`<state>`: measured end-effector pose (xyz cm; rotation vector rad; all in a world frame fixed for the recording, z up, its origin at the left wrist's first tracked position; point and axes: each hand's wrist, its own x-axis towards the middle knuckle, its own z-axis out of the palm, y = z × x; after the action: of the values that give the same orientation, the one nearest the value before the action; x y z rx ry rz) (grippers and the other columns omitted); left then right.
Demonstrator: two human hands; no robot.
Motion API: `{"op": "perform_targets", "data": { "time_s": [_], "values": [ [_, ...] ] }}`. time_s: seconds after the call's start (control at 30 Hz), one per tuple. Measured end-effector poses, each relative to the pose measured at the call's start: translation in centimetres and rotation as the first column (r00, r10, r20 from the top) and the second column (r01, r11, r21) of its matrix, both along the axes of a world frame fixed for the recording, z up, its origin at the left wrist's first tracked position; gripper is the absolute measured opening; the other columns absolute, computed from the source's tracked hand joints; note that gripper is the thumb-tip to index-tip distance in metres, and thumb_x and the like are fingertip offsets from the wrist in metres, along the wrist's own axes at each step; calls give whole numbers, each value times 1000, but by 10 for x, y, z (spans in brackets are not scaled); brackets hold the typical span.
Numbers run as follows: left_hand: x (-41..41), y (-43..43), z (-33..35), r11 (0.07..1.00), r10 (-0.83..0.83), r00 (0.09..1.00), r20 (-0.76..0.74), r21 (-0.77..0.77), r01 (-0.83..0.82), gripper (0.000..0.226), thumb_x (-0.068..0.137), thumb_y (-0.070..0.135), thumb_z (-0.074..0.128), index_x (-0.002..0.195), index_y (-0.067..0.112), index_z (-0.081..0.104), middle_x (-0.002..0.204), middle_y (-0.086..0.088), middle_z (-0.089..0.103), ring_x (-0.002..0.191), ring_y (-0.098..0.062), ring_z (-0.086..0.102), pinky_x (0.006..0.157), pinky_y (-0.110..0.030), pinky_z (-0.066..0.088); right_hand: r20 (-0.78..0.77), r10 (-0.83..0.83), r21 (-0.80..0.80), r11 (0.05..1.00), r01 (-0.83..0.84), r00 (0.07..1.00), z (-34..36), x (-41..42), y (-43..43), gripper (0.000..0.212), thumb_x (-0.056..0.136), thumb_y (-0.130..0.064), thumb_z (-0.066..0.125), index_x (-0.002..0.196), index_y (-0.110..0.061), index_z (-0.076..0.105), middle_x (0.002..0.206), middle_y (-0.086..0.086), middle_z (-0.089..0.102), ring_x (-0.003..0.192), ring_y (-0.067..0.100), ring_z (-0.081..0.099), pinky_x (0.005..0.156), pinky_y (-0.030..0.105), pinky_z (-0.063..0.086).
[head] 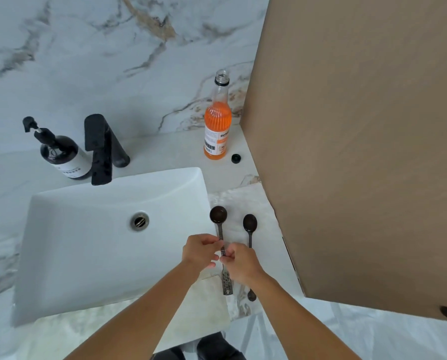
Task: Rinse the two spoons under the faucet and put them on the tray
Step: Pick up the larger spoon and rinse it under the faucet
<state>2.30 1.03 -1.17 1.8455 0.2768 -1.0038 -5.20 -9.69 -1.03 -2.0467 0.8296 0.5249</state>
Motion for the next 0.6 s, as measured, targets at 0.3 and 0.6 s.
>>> {"op": "perform_targets", "data": {
  "time_s": [0.3,0.6],
  "values": [
    [42,63,15,997,36,999,-16,-64,-37,5,83,16,76,87,12,77,72,0,72,60,-16,64,51,-24,51,-6,83,-12,996,-83,997,19,43,51,13,91,-23,61,81,-19,54,86,2,63,83,25,69,76,34,55],
    [81,139,17,997,23,999,-27,-72,-25,5,83,18,75,87,15,75,77,2,73,61,-13,65,53,-24,50,21,174,75,982,-175,985,22,87,115,6,90,-17,58,88,-18,52,84,0,62,65,12,56,53,18,39]
  ]
}}
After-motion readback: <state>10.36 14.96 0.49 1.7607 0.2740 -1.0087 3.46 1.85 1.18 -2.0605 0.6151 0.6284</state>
